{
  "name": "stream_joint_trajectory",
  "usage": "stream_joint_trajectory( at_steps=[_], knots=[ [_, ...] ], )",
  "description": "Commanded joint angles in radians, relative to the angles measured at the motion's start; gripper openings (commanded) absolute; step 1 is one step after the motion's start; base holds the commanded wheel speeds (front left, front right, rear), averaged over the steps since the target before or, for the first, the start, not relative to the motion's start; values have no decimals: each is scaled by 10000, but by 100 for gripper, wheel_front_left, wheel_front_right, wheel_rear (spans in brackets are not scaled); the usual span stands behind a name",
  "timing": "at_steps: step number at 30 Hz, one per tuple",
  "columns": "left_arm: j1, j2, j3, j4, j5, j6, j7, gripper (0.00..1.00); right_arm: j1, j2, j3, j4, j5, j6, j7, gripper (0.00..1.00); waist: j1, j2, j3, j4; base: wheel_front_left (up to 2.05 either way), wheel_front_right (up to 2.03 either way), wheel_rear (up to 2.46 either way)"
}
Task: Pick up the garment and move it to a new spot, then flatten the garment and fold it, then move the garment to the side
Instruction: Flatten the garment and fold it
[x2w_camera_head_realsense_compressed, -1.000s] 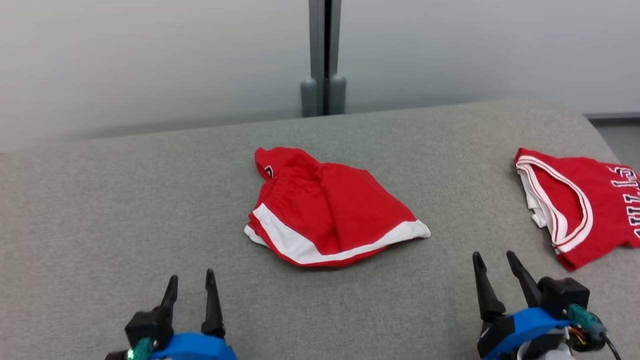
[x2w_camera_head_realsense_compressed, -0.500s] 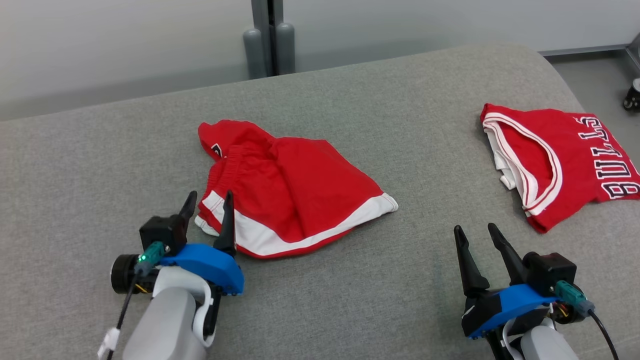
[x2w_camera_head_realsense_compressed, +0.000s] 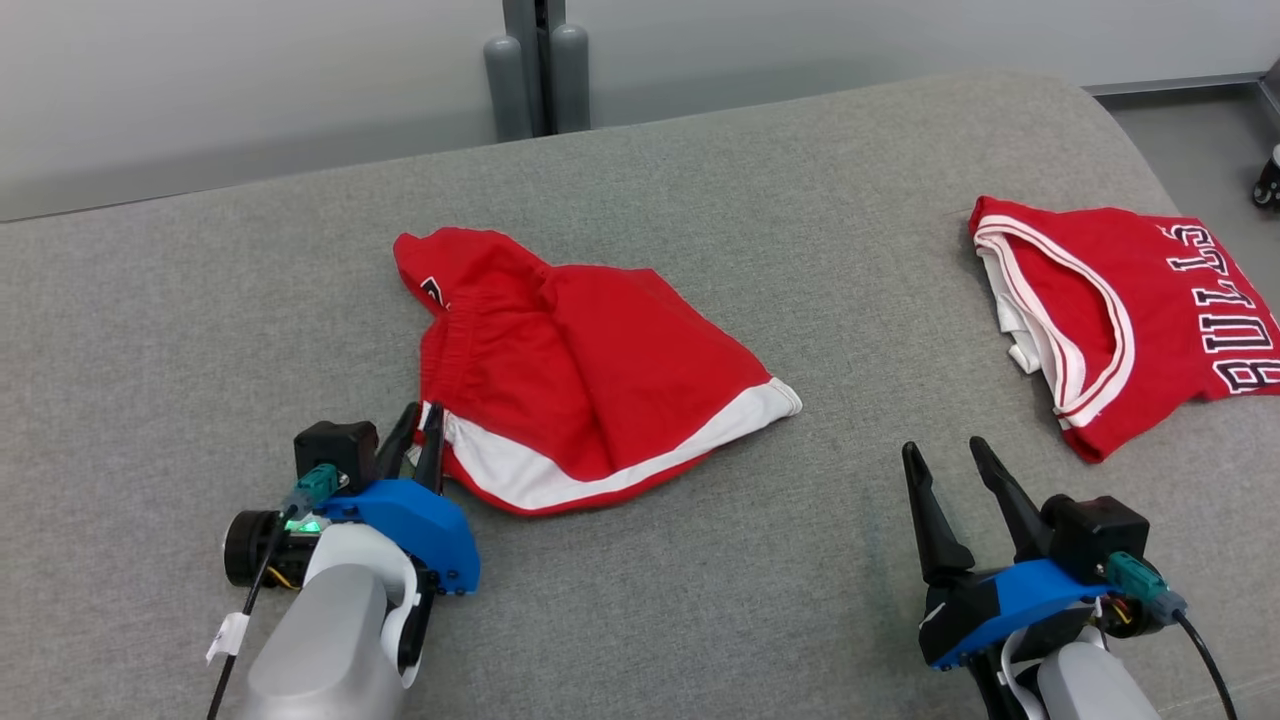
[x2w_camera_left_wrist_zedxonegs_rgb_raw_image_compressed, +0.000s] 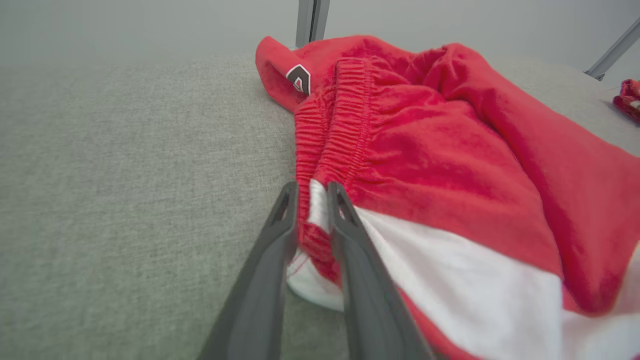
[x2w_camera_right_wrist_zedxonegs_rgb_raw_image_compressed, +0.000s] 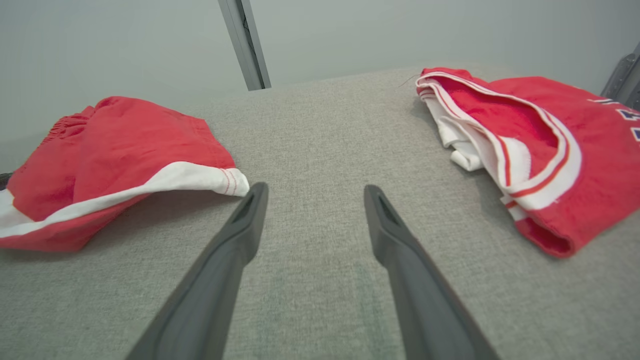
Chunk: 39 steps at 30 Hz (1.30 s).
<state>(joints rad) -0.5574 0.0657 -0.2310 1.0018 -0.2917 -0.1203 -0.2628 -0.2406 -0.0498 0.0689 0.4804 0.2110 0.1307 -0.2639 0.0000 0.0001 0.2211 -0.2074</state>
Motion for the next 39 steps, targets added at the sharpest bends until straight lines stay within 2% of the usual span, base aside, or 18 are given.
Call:
stream_joint_trajectory(
  at_steps=[1, 5, 8, 20, 27, 28, 29, 30, 35, 39],
  knots=[
    [-89, -17, -132, 206, -79, -49, -22, 2, -105, -25, 12, 31, -24, 1, 1, 100, 0, -1, -32, 67, 0, 0, 0],
    [-100, -61, -296, 383, -264, -104, -9, 0, -104, -21, 10, 40, -75, 1, 1, 100, 0, -1, -145, 222, 0, 0, 0],
    [106, -100, -151, -120, -370, -88, -13, 0, -8, -24, -74, 28, -88, 1, -1, 100, 0, -1, -311, 413, 0, 0, 0],
    [2785, -156, 693, -3385, -733, 516, -12, 0, 581, -24, -176, 198, -13, 1, 1, 100, 0, -1, -1333, 1617, 0, 0, 0],
    [4105, -154, 686, -3754, -1084, 887, -12, 0, 679, -24, 8, 301, -13, 1, -1, 100, 0, -1, -1654, 1799, 0, 0, 0],
    [4226, -154, 749, -3786, -1068, 974, -12, 14, 701, -24, 38, 317, -10, 1, 1, 100, 0, -1, -1704, 1780, 0, 0, 0],
    [4226, -154, 749, -3786, -1068, 974, -12, 14, 701, -24, 38, 317, -10, 1, 1, 100, 0, -1, -1704, 1780, 0, 0, 0],
    [4387, -150, 906, -4038, -875, 1148, -12, 100, 765, -26, 70, 313, -28, 1, 1, 100, 0, -1, -1810, 1726, 0, 0, 0],
    [4824, -157, 1252, -5228, -472, 1419, -12, 100, 852, -23, 53, 178, -60, 1, 1, 100, 0, -1, -1972, 1558, 0, 0, 0],
    [5053, -151, 1176, -5458, -557, 1376, -12, 100, 840, -19, 73, 116, -30, 1, 1, 100, 0, -1, -1980, 1488, 0, 0, 0]
  ],
)
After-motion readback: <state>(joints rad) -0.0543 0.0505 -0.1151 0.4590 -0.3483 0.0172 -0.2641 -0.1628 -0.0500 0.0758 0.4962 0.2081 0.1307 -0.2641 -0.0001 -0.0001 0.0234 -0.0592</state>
